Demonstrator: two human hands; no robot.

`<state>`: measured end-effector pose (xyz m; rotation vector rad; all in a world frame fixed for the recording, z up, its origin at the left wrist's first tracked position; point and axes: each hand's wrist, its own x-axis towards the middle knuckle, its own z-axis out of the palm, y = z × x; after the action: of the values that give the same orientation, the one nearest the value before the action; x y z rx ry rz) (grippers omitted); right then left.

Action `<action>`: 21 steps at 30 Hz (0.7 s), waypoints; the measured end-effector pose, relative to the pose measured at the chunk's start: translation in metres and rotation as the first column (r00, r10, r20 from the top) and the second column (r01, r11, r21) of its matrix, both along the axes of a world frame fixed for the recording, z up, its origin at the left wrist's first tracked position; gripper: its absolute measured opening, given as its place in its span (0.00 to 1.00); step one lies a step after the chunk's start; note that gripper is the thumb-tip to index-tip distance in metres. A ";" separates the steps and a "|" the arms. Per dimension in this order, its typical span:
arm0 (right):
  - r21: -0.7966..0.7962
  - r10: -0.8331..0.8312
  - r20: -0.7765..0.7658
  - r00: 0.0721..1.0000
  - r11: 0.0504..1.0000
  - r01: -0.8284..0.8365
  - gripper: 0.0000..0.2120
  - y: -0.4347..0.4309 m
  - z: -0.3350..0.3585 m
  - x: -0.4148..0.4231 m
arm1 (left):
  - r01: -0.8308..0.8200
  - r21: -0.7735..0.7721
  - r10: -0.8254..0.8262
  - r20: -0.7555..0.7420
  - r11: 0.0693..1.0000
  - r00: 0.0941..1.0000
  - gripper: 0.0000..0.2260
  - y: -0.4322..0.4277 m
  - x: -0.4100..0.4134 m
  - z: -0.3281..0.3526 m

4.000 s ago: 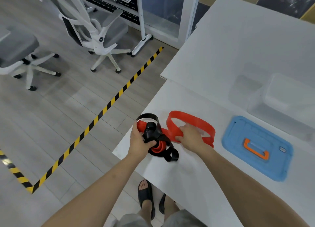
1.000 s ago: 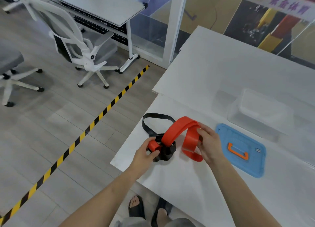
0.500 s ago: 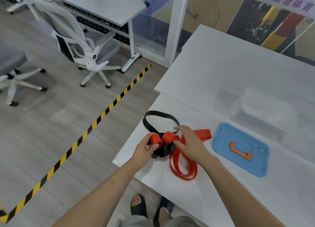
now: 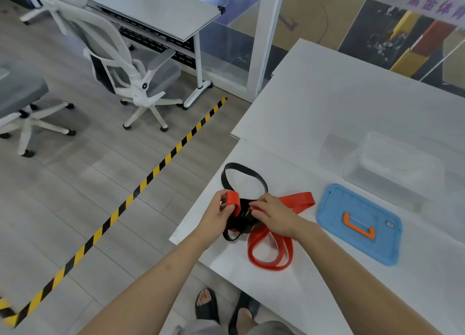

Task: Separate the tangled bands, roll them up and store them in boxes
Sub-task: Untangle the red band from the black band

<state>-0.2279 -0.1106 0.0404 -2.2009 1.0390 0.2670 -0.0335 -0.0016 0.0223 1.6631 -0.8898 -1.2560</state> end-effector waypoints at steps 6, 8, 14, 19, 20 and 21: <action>0.012 0.017 0.027 0.999 1.000 -0.017 0.22 0.008 0.003 -0.008 | -0.041 0.019 0.042 -0.053 0.999 0.998 0.11 -0.001 0.001 0.005; 0.030 0.022 0.014 1.000 0.999 -0.023 0.24 0.008 0.005 -0.008 | -0.063 0.028 0.064 -0.043 0.998 0.997 0.11 -0.001 0.000 0.005; 0.103 -0.229 0.203 0.952 0.972 0.212 0.23 0.016 0.004 -0.005 | -0.110 0.086 0.099 0.125 0.990 0.987 0.17 -0.009 -0.004 -0.011; 0.182 -0.461 0.352 0.814 0.887 0.424 0.20 0.027 0.000 -0.003 | -0.141 0.227 0.167 -0.099 0.964 0.981 0.24 0.005 -0.024 -0.008; 0.220 -0.497 0.373 0.784 0.868 0.446 0.19 0.030 0.001 -0.003 | -0.115 0.232 0.163 -0.196 0.966 0.967 0.24 0.009 -0.029 -0.006; 0.257 -0.526 0.389 0.756 0.850 0.460 0.19 0.032 0.001 -0.003 | -0.100 0.221 0.153 -0.240 0.970 0.959 0.25 0.013 -0.032 -0.004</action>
<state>-0.2305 -0.0789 0.0419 -1.6539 1.2365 -0.3828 -0.0656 0.0117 0.0182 1.6406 -0.5010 -1.4733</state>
